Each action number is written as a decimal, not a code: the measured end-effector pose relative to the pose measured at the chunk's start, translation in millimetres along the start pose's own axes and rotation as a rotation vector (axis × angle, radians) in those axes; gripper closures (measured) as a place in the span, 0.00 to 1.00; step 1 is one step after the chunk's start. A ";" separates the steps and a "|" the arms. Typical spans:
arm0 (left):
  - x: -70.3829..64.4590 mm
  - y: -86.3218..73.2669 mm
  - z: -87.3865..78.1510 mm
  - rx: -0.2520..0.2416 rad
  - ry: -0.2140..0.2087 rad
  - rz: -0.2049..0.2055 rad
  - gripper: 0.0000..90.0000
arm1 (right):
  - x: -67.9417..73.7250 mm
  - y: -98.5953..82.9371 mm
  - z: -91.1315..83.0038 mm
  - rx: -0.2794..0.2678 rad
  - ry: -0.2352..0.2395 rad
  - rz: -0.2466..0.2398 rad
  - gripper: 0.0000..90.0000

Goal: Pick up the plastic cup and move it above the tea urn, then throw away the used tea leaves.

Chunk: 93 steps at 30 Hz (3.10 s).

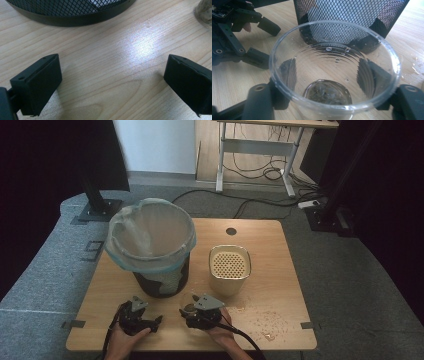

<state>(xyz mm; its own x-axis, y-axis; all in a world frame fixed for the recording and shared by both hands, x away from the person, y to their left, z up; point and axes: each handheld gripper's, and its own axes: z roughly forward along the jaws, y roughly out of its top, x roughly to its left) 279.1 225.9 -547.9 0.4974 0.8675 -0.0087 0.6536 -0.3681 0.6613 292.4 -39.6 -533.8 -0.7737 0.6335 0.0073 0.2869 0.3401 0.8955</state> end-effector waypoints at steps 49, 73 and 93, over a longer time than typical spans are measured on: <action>-0.3 -0.2 0.0 -0.001 0.001 0.001 0.01 | -97.1 63.7 -161.1 -0.294 -0.215 0.134 0.41; -0.3 -0.2 0.0 0.000 0.000 0.000 0.01 | -155.2 103.3 -125.7 -0.234 -0.316 0.152 0.41; -0.3 -0.2 0.1 -0.001 0.001 -0.001 0.01 | -156.9 123.9 -119.7 -0.132 -0.454 -0.048 0.41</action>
<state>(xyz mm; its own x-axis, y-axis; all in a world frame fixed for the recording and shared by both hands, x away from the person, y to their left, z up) 278.9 225.6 -548.1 0.4966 0.8679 -0.0088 0.6532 -0.3670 0.6623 381.7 -180.0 -370.7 -0.4503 0.8692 -0.2043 0.1597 0.3036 0.9393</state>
